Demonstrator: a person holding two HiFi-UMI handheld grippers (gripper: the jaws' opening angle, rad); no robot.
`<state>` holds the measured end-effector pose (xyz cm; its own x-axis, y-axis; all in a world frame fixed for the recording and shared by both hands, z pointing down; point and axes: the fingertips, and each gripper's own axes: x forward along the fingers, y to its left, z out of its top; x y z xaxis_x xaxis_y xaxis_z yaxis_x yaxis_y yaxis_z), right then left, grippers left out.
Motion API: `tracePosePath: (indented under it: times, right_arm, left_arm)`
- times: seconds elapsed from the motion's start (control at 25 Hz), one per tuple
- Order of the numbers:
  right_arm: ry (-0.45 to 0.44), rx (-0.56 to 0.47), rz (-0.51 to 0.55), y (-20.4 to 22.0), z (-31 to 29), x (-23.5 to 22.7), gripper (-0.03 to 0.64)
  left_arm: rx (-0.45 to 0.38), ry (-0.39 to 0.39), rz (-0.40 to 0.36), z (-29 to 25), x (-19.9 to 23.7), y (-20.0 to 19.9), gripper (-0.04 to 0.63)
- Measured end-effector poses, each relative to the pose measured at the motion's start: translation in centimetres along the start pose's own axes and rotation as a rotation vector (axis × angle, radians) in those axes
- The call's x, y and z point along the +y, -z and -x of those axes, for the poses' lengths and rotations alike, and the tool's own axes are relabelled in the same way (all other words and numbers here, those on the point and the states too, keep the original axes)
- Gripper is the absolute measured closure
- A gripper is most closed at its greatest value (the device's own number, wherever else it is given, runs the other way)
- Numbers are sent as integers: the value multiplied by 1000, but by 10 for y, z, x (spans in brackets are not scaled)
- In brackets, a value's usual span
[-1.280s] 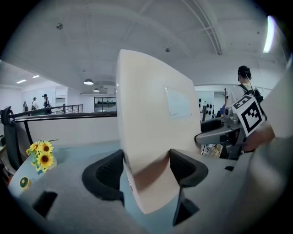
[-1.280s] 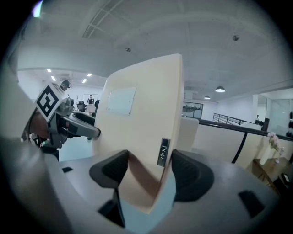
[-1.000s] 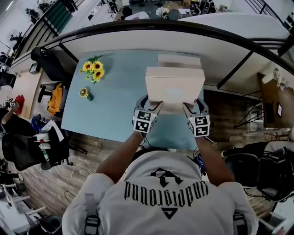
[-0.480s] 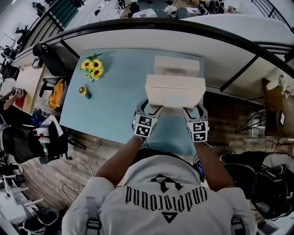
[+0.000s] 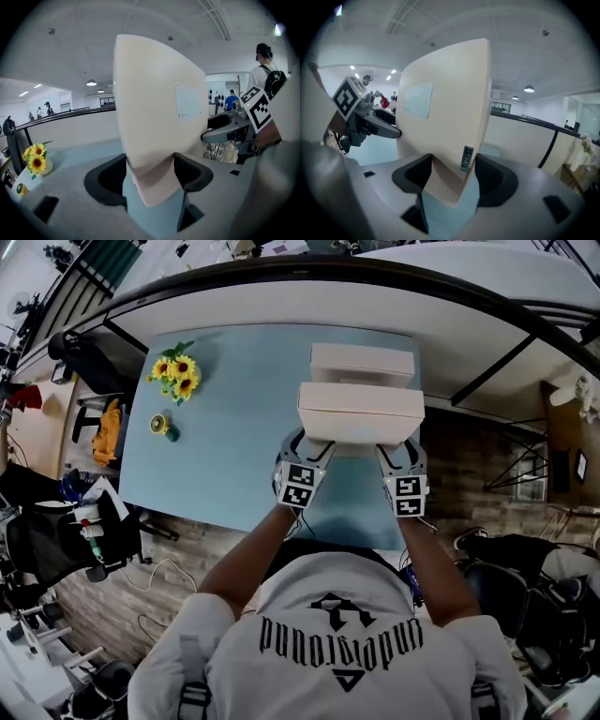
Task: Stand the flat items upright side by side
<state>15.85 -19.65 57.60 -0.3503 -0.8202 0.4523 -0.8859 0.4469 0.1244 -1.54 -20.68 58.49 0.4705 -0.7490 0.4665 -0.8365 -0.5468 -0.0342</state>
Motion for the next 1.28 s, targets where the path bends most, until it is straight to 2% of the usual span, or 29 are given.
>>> tracePosePath:
  times: [0.6, 1.28]
  right_arm:
    - [41, 53, -34, 19, -46, -17, 325]
    - [13, 82, -11, 32, -84, -22, 325]
  left_arm:
    - [62, 41, -18, -51, 14, 19, 275]
    - [95, 28, -13, -80, 33, 35, 279]
